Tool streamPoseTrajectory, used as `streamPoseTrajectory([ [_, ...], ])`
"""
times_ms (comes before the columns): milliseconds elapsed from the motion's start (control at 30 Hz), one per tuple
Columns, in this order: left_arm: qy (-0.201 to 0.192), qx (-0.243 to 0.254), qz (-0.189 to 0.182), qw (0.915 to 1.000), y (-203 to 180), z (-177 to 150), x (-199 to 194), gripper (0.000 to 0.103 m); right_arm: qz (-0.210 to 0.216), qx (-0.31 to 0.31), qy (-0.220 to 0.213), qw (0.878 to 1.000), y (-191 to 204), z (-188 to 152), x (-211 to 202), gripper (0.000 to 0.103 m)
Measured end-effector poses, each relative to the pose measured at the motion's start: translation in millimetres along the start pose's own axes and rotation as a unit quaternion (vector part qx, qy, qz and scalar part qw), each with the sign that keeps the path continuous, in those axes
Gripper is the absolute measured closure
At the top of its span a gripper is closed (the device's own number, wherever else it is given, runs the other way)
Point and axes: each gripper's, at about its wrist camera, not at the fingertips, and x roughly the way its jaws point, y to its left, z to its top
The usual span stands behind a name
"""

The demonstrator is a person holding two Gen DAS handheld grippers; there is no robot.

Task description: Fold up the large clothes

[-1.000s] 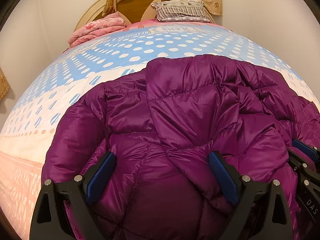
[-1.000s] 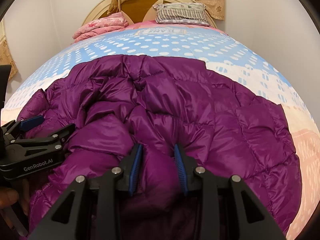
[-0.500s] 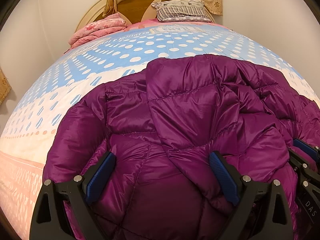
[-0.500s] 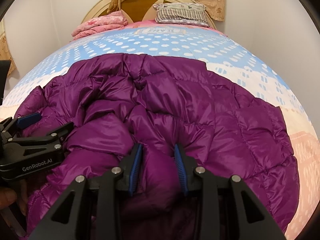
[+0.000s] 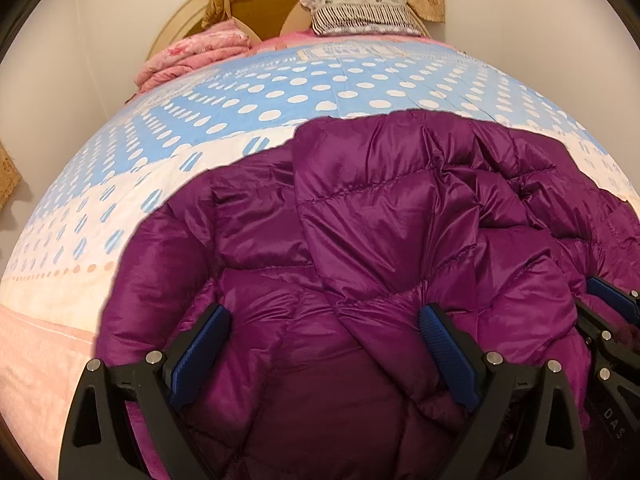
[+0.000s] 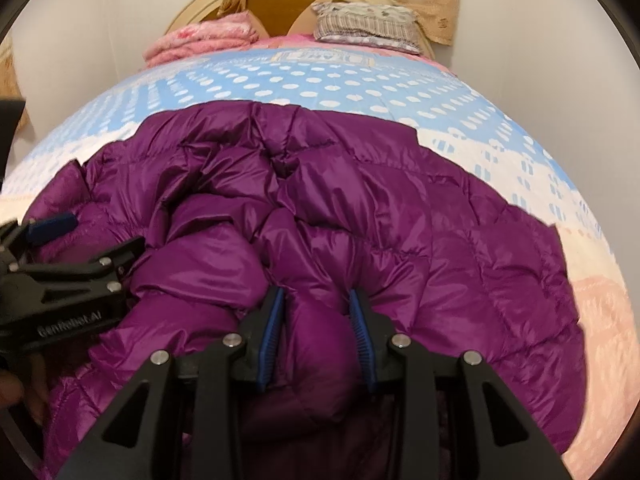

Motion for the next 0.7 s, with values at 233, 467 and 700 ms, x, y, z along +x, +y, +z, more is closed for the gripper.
streamPoseTrajectory([
  [233,-0.047,-0.009,-0.023,0.9986,48.0,-38.3,-91.6,0.006,0.021,0.039,-0.02,0.999,-34.6,-42.3,-76.2,0.036],
  [467,-0.034,-0.031,-0.023,0.9987,97.4,-153.0,-145.0,0.006,-0.012,0.059,-0.004,0.998,-65.9,-134.5,-128.4,0.028],
  [700,-0.015,-0.056,-0.019,0.9981,110.3,-241.1,-175.1,0.006,-0.027,0.091,0.005,0.995,-77.4,-198.5,-161.1,0.028],
])
